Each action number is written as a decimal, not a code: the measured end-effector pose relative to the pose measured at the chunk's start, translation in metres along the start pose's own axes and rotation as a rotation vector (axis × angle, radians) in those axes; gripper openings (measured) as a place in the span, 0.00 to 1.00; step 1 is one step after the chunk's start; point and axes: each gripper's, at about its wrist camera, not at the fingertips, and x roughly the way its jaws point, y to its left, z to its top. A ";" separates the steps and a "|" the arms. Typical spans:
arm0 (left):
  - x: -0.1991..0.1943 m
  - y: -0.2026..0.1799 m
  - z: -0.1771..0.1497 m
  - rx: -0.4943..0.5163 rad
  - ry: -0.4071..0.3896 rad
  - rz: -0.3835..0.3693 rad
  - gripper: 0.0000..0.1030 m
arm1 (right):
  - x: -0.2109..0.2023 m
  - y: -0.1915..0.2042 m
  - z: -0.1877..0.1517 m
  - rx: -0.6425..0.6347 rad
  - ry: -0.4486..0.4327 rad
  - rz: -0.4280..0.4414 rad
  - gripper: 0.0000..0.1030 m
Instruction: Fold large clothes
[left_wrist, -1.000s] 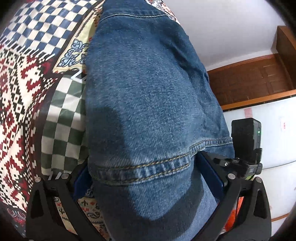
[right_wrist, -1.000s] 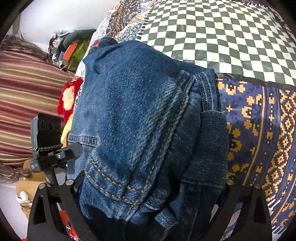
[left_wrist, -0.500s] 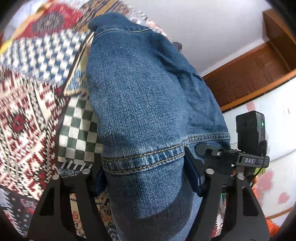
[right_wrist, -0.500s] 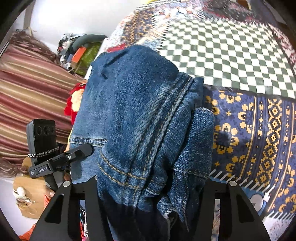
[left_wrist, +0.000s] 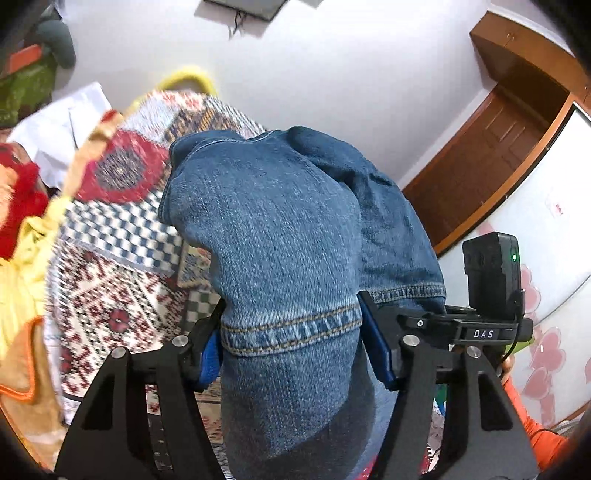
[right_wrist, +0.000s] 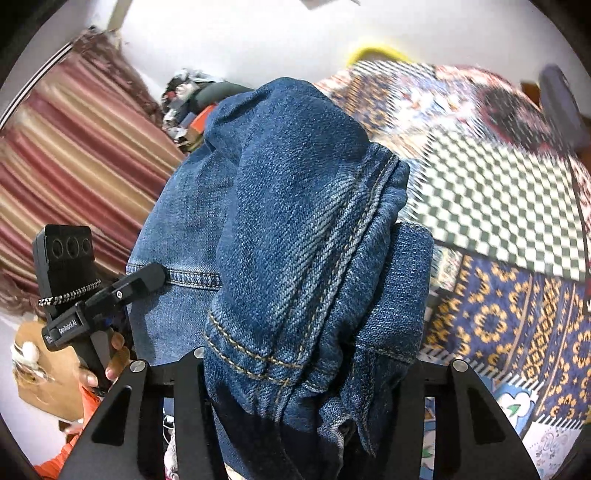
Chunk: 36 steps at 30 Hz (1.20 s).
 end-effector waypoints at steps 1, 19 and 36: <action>-0.002 0.002 0.003 0.003 -0.008 0.007 0.63 | 0.002 0.007 0.001 -0.010 -0.001 0.002 0.46; 0.013 0.179 -0.062 -0.231 0.119 0.180 0.63 | 0.184 0.072 -0.023 -0.041 0.252 0.005 0.42; 0.019 0.200 -0.103 -0.220 0.174 0.247 0.68 | 0.214 0.045 -0.042 -0.066 0.330 -0.096 0.70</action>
